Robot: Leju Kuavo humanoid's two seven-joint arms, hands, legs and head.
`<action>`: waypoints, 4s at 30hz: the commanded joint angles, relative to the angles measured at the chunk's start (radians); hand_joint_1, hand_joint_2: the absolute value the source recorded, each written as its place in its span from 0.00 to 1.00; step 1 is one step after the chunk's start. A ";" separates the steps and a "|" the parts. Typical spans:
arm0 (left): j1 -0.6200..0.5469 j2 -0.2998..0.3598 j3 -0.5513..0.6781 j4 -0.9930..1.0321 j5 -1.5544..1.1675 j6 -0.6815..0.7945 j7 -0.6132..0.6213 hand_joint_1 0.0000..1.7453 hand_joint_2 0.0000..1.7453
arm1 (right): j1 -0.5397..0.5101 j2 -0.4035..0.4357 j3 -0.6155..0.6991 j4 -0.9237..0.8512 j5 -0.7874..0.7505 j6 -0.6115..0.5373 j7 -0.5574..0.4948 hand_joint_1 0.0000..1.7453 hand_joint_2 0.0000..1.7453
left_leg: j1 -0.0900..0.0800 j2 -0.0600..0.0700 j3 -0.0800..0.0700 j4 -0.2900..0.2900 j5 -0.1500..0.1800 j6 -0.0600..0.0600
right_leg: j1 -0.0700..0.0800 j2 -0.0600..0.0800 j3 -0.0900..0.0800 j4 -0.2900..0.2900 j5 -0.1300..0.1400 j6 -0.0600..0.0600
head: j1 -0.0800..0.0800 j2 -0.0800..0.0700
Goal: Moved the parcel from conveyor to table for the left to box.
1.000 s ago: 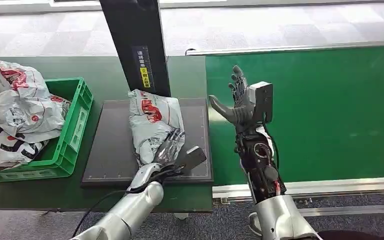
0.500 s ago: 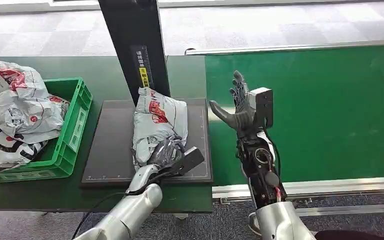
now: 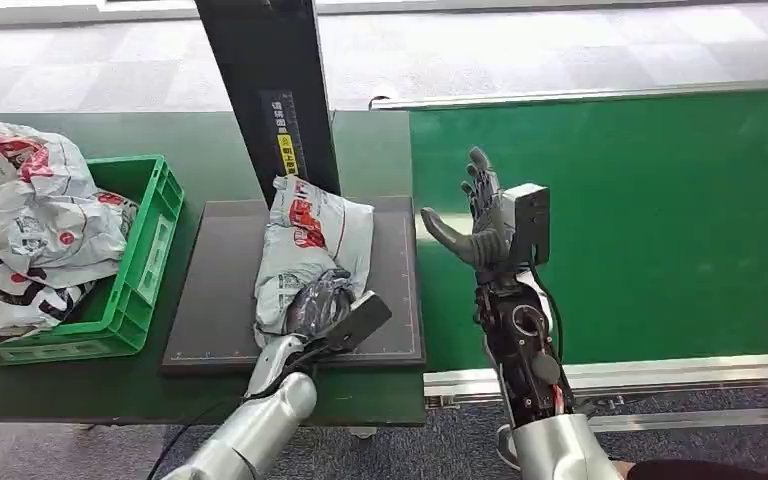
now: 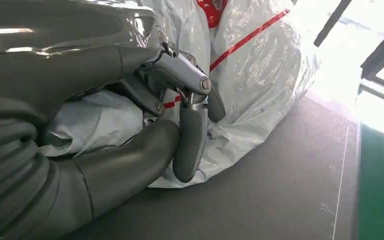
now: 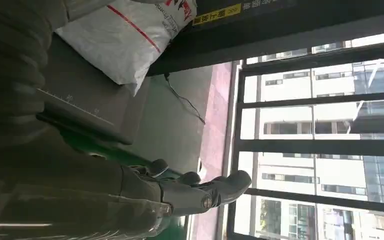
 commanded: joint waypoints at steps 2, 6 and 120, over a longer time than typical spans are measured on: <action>0.025 0.028 0.037 0.022 0.005 -0.008 0.006 1.00 1.00 | -0.014 -0.002 -0.018 0.016 -0.002 0.004 0.005 0.00 1.00 | 0.000 0.001 0.001 -0.001 0.000 0.000 | 0.000 0.002 0.000 -0.001 0.001 0.000 | 0.000 0.000; 0.052 0.034 0.088 -0.094 0.103 0.122 -0.133 1.00 1.00 | 0.004 -0.015 -0.016 -0.021 -0.004 0.005 0.004 0.00 1.00 | 0.000 0.002 0.001 -0.002 0.000 0.000 | 0.000 0.002 0.000 -0.002 0.001 -0.001 | 0.000 0.000; -0.096 0.233 -0.266 0.022 -0.225 -0.435 -0.048 1.00 1.00 | -0.104 -0.060 0.063 0.160 -0.008 0.072 -0.027 0.00 1.00 | -0.004 -0.011 0.004 -0.002 0.004 0.004 | -0.005 -0.012 0.008 -0.002 -0.001 0.002 | 0.000 0.000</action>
